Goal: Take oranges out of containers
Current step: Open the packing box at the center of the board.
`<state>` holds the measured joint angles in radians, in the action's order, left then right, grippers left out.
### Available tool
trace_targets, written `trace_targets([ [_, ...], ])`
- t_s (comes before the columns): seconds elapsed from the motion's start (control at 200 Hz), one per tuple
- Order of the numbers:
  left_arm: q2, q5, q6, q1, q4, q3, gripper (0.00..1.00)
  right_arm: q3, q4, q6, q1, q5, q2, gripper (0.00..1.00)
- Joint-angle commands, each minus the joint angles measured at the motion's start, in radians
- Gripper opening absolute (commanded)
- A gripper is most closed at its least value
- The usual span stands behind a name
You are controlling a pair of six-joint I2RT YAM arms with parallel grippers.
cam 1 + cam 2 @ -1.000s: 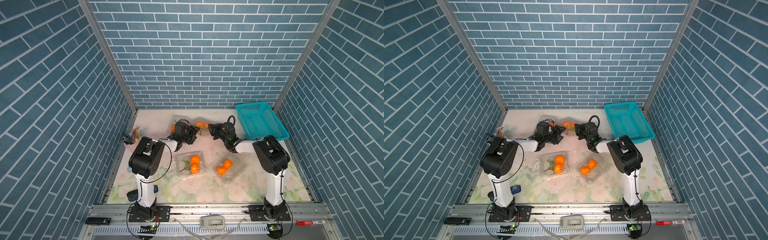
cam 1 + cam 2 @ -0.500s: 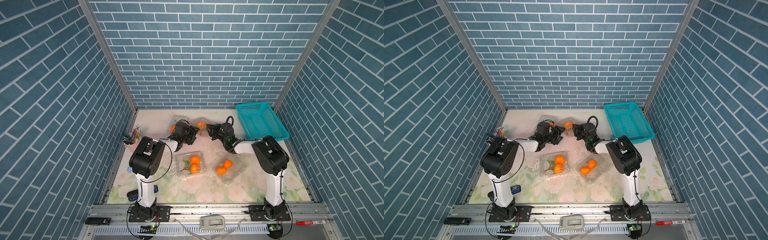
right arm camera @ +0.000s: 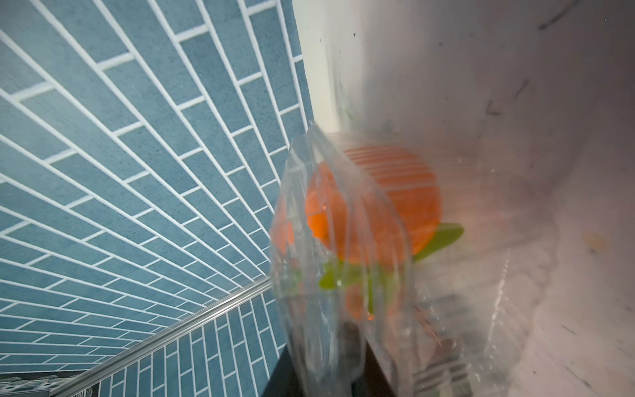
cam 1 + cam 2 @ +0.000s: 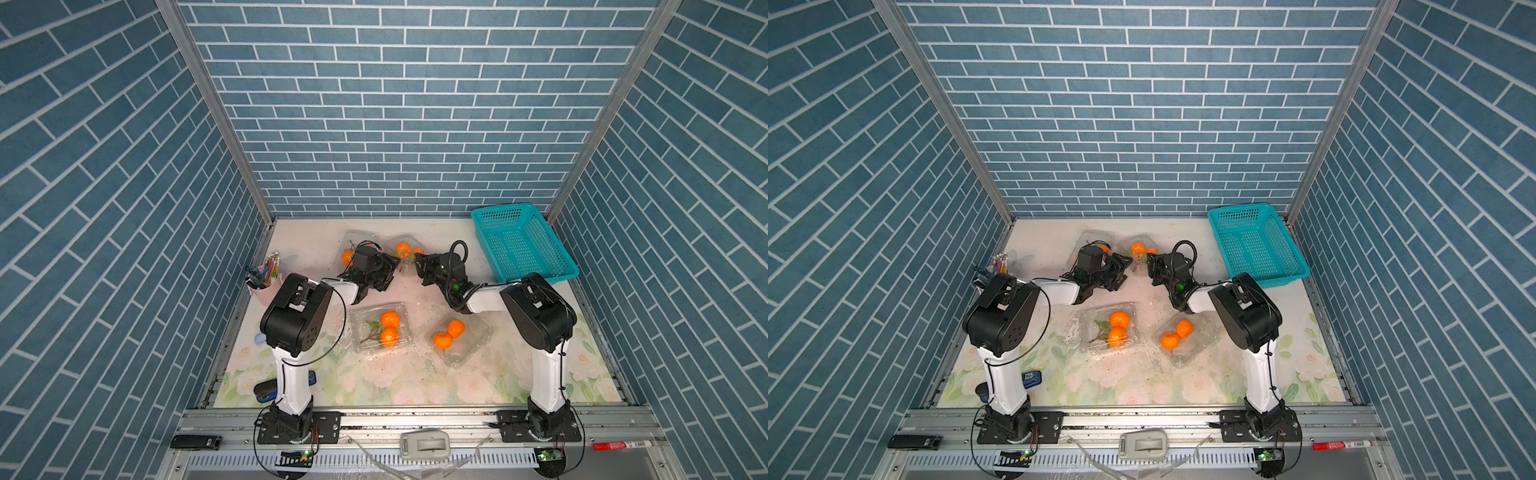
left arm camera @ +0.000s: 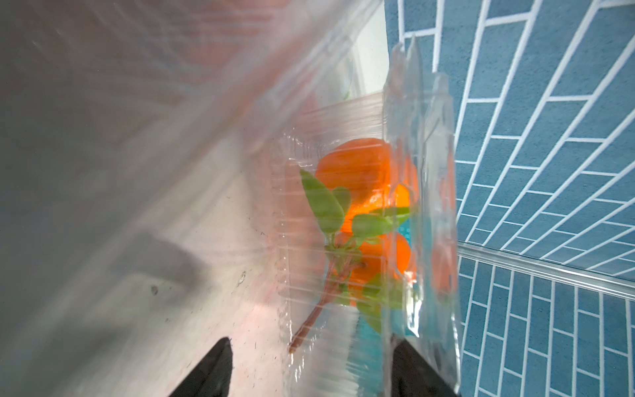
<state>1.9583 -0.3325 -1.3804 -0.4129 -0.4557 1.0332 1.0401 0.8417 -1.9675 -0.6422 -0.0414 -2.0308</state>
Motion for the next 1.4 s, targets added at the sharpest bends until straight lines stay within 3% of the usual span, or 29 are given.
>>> trace_targets([
  [0.0,0.019,-0.067,0.024,-0.053,0.027,-0.005,0.72,0.001,0.091,-0.068,-0.04,0.006,0.027,0.24],
  [0.375,0.019,-0.062,0.023,-0.062,0.031,-0.011,0.72,0.006,0.175,-0.062,-0.048,0.009,0.008,0.26],
  [0.925,-0.007,-0.051,0.053,-0.054,0.097,-0.018,0.7,-0.027,0.151,-0.035,-0.021,0.009,0.041,0.27],
  [1.395,-0.019,-0.055,0.133,-0.045,0.228,0.0,0.64,0.086,0.056,-0.11,-0.008,0.03,0.031,0.23],
])
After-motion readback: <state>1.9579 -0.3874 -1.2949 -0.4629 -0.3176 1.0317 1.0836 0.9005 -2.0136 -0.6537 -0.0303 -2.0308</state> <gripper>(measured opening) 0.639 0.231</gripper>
